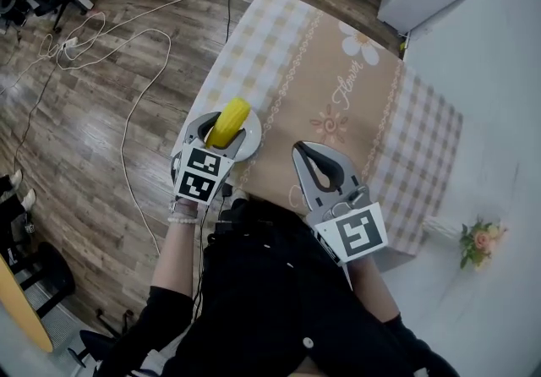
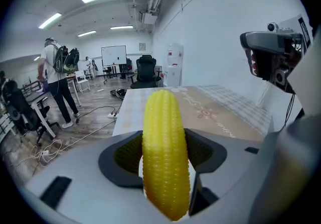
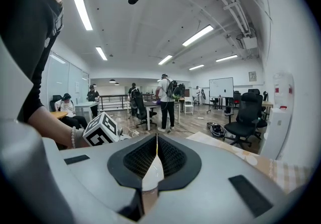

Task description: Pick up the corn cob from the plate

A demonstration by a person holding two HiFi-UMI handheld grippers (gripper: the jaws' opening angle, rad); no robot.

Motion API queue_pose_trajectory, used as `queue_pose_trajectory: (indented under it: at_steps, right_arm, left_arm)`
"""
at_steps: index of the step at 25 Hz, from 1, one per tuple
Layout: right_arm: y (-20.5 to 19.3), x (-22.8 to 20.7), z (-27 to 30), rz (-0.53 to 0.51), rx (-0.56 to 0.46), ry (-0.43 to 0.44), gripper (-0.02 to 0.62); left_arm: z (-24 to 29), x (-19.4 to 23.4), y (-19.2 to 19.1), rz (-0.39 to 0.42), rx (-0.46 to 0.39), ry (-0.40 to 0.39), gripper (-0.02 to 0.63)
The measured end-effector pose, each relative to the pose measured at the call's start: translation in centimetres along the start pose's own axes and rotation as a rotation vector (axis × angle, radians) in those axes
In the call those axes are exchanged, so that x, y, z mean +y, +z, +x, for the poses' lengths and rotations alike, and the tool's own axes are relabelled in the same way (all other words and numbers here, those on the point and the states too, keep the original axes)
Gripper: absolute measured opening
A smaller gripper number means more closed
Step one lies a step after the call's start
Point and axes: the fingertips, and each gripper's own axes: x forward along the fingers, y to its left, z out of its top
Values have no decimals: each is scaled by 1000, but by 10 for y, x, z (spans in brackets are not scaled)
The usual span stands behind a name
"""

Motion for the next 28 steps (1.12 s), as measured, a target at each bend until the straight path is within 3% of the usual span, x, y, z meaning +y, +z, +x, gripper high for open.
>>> queue_pose_trajectory:
  at_steps: [10, 21, 28]
  right_arm:
    - [22, 15, 17, -50, -47, 82, 43]
    - [59, 14, 17, -94, -132, 98, 43]
    - [75, 14, 18, -104, -158, 119, 43]
  left_arm:
    - [-52, 7, 34, 8, -100, 72, 261]
    - [-118, 7, 79, 10, -243, 125, 261]
    - [-154, 2, 106, 52, -313, 169, 261]
